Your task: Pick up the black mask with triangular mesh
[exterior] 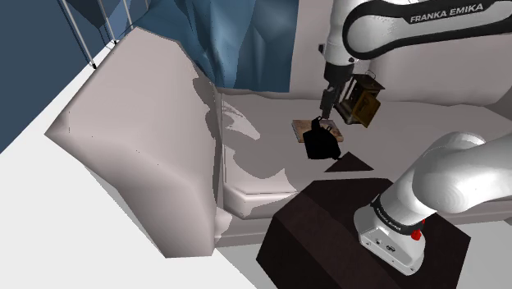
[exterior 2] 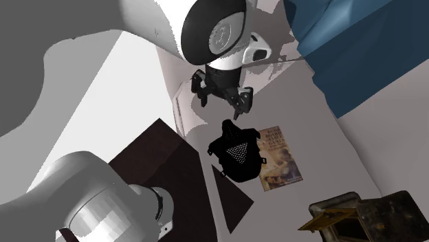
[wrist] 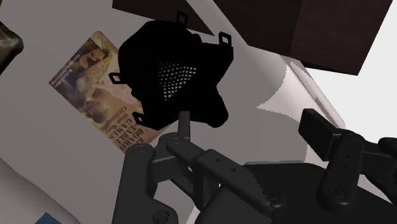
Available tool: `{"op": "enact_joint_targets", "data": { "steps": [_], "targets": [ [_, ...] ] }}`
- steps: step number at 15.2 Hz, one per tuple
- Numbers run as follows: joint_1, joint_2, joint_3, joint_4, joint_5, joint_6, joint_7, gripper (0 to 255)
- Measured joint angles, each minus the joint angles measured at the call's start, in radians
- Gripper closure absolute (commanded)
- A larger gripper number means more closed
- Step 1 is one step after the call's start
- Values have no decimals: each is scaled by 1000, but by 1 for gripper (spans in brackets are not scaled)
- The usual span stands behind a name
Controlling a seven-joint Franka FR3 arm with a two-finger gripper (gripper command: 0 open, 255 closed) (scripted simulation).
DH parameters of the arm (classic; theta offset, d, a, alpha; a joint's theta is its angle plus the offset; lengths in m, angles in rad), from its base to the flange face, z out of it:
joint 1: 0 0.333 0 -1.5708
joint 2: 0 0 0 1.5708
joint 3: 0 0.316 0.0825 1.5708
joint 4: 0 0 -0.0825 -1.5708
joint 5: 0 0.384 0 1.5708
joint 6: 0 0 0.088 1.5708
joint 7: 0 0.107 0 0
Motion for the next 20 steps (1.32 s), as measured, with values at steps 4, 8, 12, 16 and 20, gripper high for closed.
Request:
{"op": "enact_joint_targets", "data": {
  "steps": [4,8,12,16,20],
  "targets": [
    [2,106,20,-51,-56,96,-8,0],
    [-7,233,33,-82,-123,201,-5,0],
    [-12,287,34,-103,-143,269,9,0],
    [-16,325,33,-120,-156,322,23,255],
    [-17,331,34,-120,-157,328,25,255]
  ]
}}
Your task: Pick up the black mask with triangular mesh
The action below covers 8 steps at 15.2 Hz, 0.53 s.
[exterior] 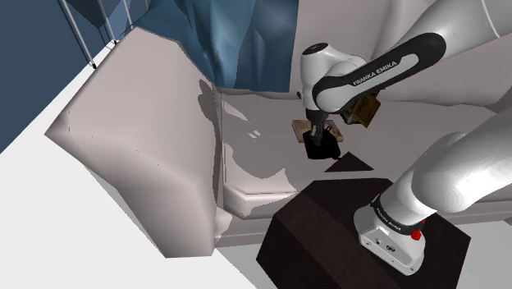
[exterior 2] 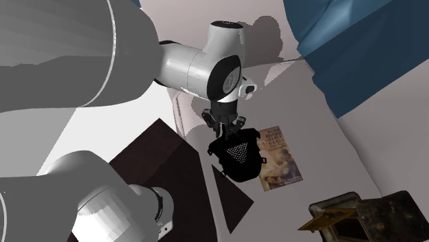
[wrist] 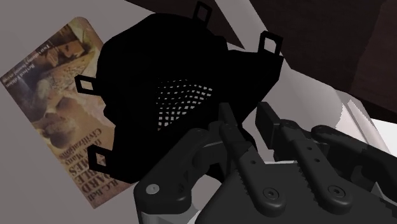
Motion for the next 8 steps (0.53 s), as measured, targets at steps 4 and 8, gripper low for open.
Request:
{"op": "enact_joint_targets", "data": {
  "steps": [4,8],
  "targets": [
    [0,0,0,0,0,0,0,255],
    [2,-13,0,5,5,-18,-5,255]
  ]
}}
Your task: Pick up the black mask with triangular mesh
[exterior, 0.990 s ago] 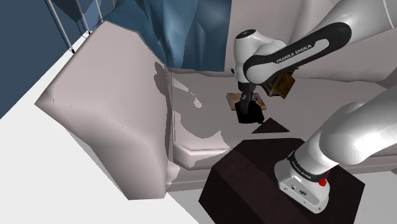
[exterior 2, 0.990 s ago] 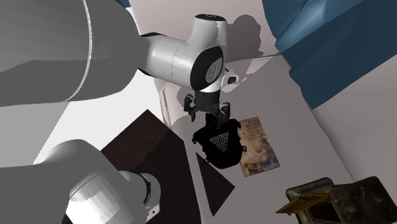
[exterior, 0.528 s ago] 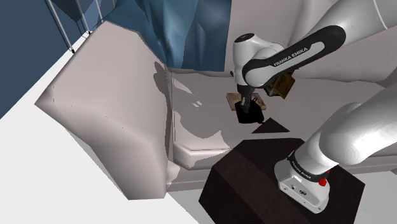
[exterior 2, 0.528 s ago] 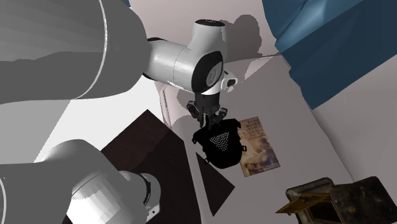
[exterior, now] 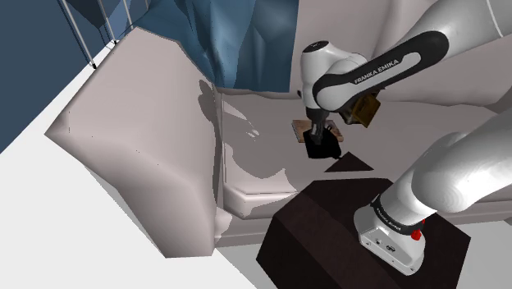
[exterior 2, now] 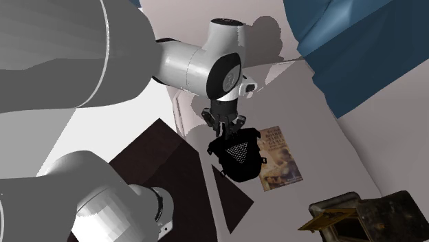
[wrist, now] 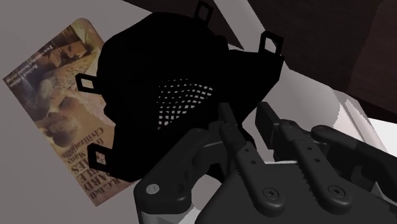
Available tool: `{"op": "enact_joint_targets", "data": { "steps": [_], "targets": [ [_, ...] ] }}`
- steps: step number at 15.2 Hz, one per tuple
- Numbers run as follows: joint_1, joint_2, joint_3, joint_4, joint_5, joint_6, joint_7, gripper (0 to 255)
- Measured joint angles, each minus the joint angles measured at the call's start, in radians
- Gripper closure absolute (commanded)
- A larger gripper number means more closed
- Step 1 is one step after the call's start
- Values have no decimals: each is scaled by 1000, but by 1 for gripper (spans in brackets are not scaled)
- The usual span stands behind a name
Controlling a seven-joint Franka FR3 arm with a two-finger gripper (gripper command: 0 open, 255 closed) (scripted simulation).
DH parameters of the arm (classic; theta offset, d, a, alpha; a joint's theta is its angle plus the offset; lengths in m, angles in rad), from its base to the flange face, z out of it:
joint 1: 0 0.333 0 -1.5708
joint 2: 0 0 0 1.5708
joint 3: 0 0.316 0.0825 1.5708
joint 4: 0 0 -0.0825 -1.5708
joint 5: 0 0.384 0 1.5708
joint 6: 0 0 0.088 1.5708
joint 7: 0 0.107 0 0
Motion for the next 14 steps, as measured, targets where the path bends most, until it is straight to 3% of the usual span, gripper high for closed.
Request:
{"op": "enact_joint_targets", "data": {
  "steps": [14],
  "targets": [
    [10,-139,-1,77,34,-211,-55,255]
  ]
}}
